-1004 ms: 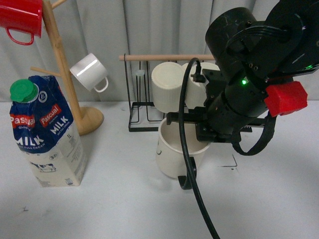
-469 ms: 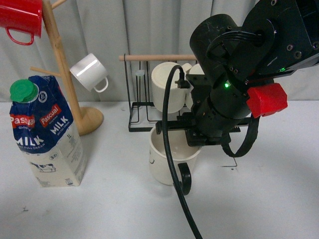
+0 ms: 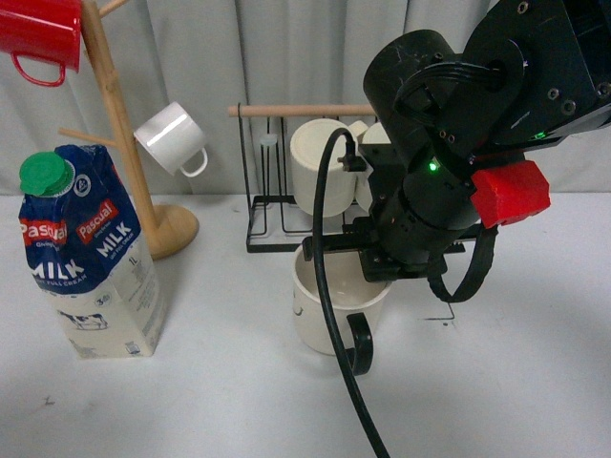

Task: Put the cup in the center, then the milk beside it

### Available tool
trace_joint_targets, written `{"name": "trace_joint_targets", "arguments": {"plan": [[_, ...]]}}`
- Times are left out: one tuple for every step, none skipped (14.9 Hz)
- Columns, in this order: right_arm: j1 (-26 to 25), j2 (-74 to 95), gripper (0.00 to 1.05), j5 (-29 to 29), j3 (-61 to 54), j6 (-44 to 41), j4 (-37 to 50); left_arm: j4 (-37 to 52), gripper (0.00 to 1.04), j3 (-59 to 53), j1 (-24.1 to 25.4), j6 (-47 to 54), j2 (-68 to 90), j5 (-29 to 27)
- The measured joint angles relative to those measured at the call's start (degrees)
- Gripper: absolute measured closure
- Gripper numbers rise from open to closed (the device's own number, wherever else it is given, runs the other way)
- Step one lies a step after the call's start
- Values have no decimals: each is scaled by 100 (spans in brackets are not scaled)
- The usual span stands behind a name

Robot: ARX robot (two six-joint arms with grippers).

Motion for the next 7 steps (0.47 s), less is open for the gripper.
{"name": "trace_joint_targets", "arguments": {"plan": [[0,0,98,-2,2,-37,4,2,7,0,0,0,0,0],[0,0,87,-4,9,-39,7,0,7,0,0,0,0,0],[0,0,78,-9,22,-42,17,0,7,0,0,0,0,0],[-4,0,65,-31,31,-46,66,2,7,0,0,0,0,0],[-13,-2,54,-79,31,-46,101,0,7,0,0,0,0,0],[-44,-17,41,-186,13,-37,264,2,7,0,0,0,0,0],[-50,-157,28,-313,-142,-33,568,2,7,0,0,0,0,0]]}}
